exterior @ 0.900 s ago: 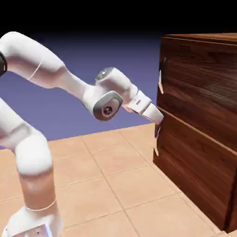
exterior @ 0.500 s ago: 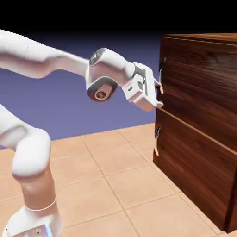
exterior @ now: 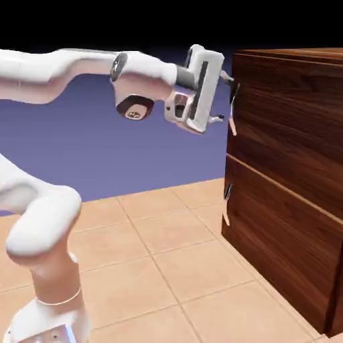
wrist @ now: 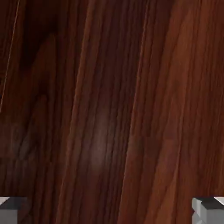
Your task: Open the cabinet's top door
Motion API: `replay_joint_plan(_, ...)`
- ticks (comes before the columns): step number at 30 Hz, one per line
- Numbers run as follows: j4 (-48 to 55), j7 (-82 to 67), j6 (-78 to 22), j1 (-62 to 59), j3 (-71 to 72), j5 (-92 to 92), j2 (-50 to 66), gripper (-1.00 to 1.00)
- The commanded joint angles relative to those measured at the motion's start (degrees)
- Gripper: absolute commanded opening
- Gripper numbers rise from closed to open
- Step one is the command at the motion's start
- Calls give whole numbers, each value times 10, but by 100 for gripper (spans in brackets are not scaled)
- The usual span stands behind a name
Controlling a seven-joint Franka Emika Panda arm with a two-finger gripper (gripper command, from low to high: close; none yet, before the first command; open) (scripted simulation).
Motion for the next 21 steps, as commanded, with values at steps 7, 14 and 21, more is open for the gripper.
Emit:
replay_joint_plan(7,39,100,-5,-72,81,174,-38,0)
replay_joint_plan(14,78,200,-11,-143,163,349,-75,0)
replay_joint_plan(21,117,299,-16,-215,244,523,-113,0)
